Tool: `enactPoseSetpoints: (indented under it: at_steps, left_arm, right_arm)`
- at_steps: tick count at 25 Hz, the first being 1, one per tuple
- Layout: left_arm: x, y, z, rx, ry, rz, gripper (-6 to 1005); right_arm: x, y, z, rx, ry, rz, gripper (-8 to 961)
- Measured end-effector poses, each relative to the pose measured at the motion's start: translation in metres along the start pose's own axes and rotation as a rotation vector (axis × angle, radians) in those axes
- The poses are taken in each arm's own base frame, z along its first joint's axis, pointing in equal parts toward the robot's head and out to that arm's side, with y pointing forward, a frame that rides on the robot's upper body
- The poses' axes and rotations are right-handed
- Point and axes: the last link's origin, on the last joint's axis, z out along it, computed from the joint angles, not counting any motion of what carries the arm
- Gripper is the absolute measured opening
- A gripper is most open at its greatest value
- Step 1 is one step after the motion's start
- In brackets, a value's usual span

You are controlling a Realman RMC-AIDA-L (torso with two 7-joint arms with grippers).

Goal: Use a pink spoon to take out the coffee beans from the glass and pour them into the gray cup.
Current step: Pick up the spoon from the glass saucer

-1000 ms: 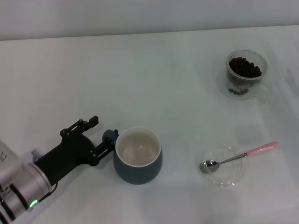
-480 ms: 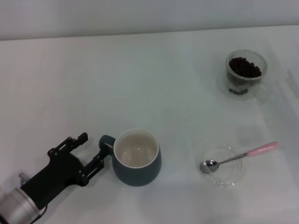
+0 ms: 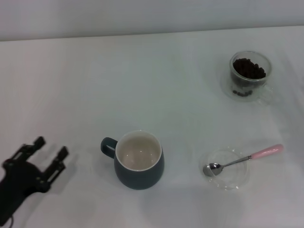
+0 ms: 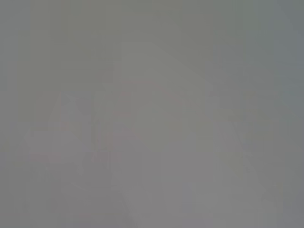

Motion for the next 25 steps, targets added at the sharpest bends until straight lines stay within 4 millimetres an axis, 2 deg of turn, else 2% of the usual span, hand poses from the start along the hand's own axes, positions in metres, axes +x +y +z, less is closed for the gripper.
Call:
enactPoseSetpoints:
  at_steps: [5,12,18,25]
  left_arm:
    - [0.006,-0.012,-0.013,0.080,0.053,-0.003,658]
    - [0.016,-0.027,-0.021,0.184,0.122,0.059,657]
    - [0.030,-0.042,-0.015,0.274,0.192,0.083,655]
    - [0.043,-0.053,0.002,0.299,0.234,0.093,654]
  right_arm:
    - [0.000,-0.013,-0.024,-0.007,-0.016,0.146,860]
    - [0.002,-0.023,-0.063,-0.100,0.041,0.479,859]
    - [0.006,-0.008,-0.081,-0.233,0.148,0.751,859]
    - [0.020,0.027,-0.093,-0.333,0.283,0.948,858]
